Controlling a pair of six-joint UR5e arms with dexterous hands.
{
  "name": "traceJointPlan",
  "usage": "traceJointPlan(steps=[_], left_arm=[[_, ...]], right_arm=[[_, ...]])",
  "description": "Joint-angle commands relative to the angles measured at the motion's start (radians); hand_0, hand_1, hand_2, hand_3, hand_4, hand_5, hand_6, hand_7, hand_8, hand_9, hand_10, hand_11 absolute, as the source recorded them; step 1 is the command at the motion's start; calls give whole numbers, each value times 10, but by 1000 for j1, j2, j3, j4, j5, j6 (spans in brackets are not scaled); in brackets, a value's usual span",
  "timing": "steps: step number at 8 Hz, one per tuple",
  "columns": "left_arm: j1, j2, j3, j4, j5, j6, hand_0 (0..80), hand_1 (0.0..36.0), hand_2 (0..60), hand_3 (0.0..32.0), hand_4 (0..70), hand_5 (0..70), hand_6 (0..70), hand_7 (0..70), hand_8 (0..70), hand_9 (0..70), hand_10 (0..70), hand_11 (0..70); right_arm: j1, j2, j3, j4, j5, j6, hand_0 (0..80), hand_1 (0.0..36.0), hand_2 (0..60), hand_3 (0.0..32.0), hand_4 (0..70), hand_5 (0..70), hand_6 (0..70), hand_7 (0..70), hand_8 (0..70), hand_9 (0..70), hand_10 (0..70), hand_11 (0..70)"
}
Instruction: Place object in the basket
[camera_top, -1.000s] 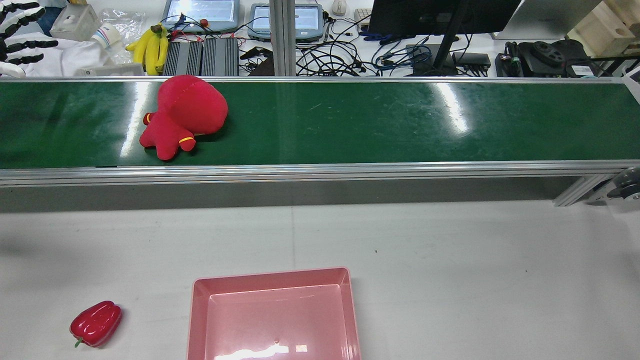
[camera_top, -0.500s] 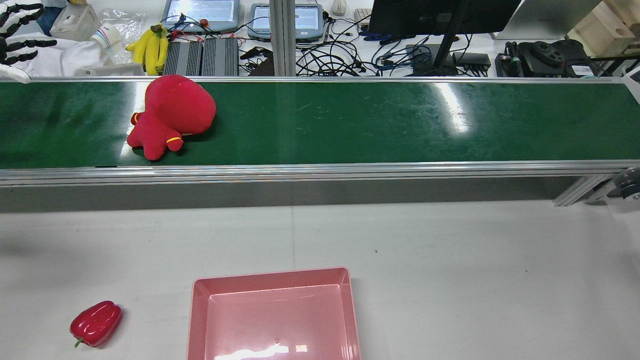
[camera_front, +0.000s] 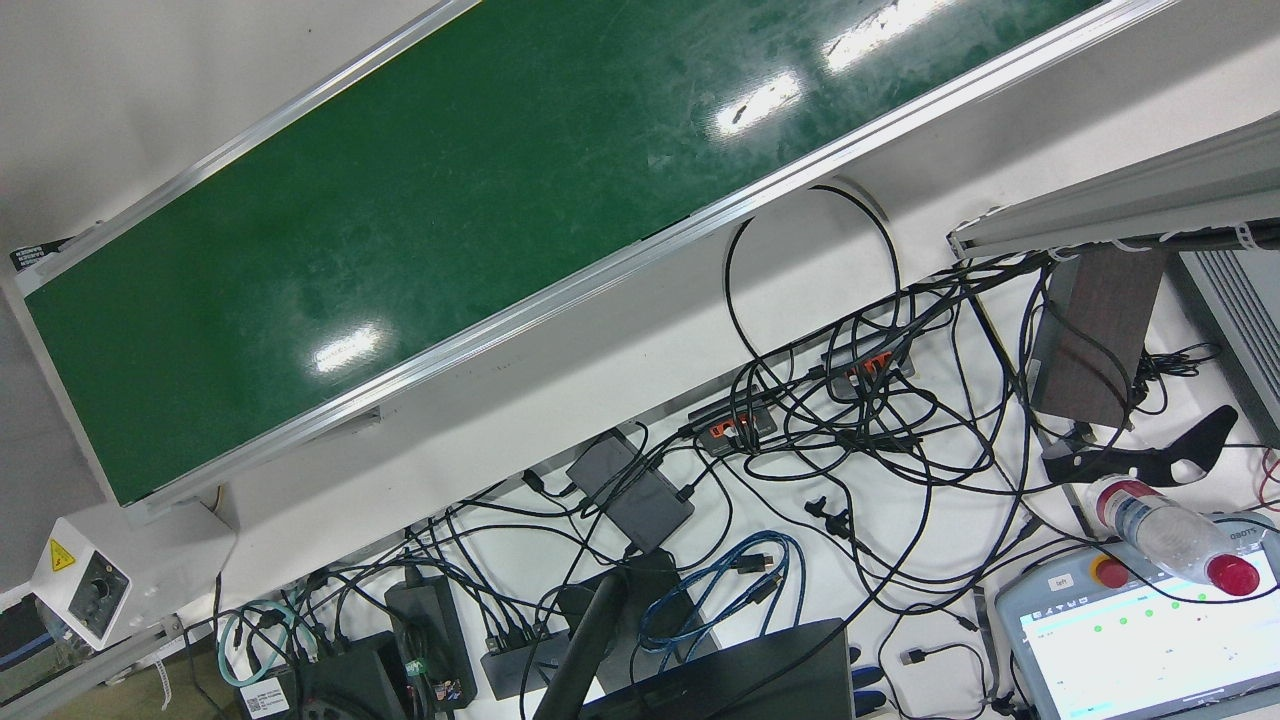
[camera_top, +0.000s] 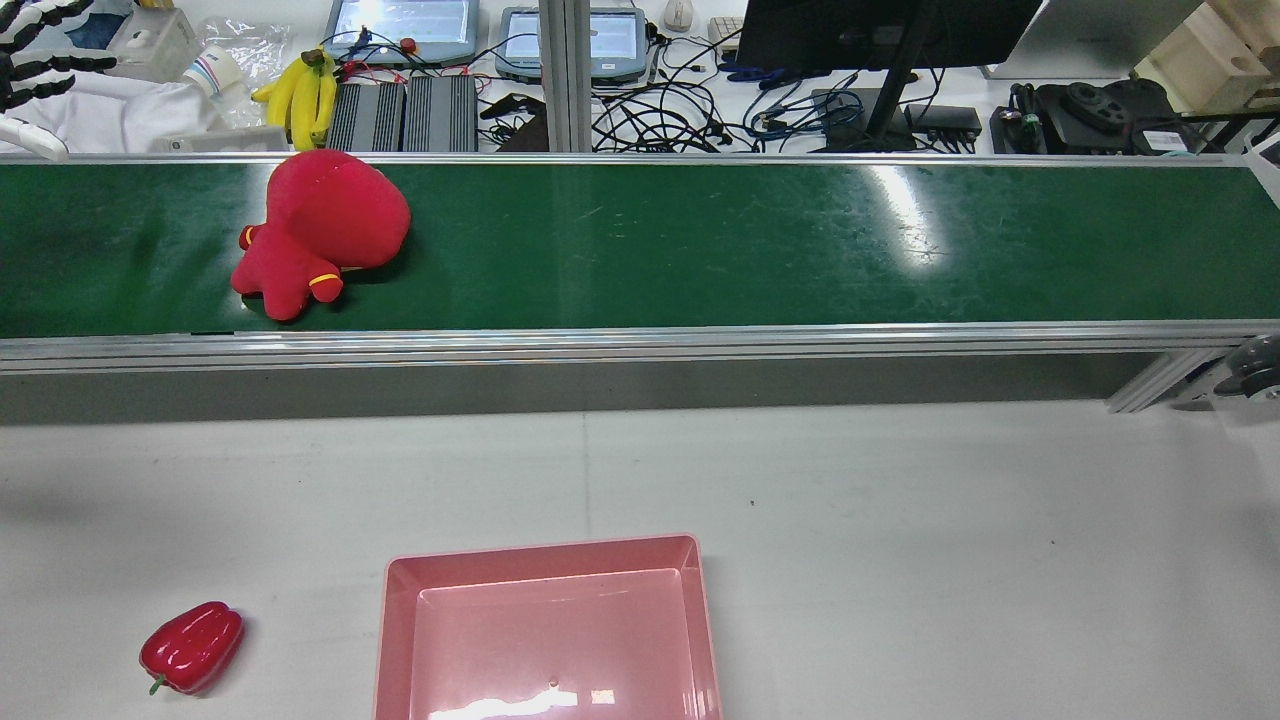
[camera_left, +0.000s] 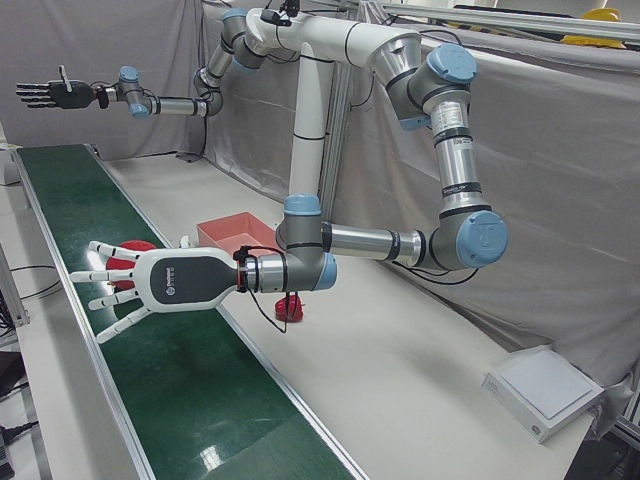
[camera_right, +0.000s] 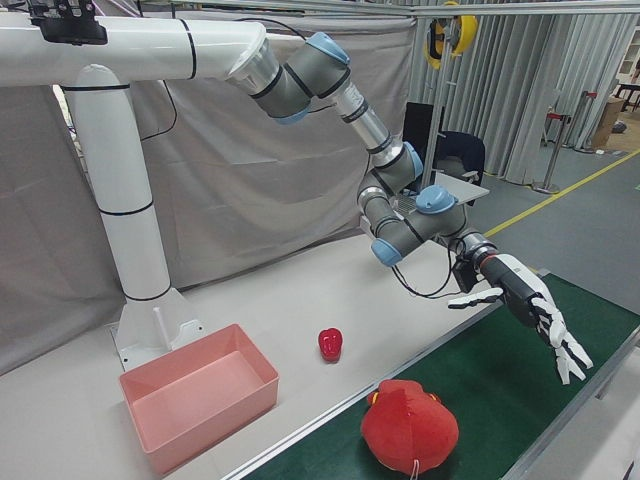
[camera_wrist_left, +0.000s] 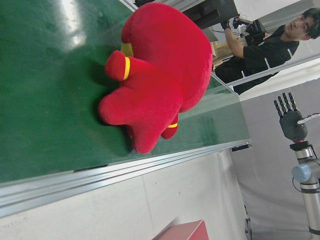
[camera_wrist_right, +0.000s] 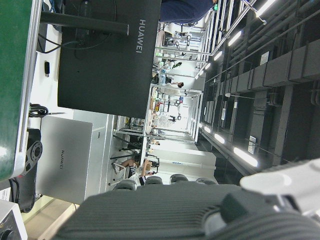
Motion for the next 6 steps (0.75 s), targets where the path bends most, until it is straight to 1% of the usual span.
traceJointPlan(steps=[1,2,4,5,6], left_arm=[[25,3,-17,11,-2,71,511,76,0,320,0,274,22,76,147,133,19,42],[42,3,-17,11,-2,72,510,75,0,320,0,271,19,75,147,130,16,37],[43,3,-16,9,-6,112,502,75,0,320,0,272,20,74,147,130,15,35],[59,4,-13,9,-6,112,498,76,0,320,0,272,22,76,148,131,15,35],[72,4,-11,9,-7,112,496,74,0,308,0,286,23,74,150,128,8,25]], right_arm=[[2,0,0,0,0,0,0,0,0,0,0,0,0,0,0,0,0,0],[0,0,0,0,0,0,0,0,0,0,0,0,0,0,0,0,0,0],[2,0,0,0,0,0,0,0,0,0,0,0,0,0,0,0,0,0],[2,0,2,0,0,0,0,0,0,0,0,0,0,0,0,0,0,0],[2,0,2,0,0,0,0,0,0,0,0,0,0,0,0,0,0,0]])
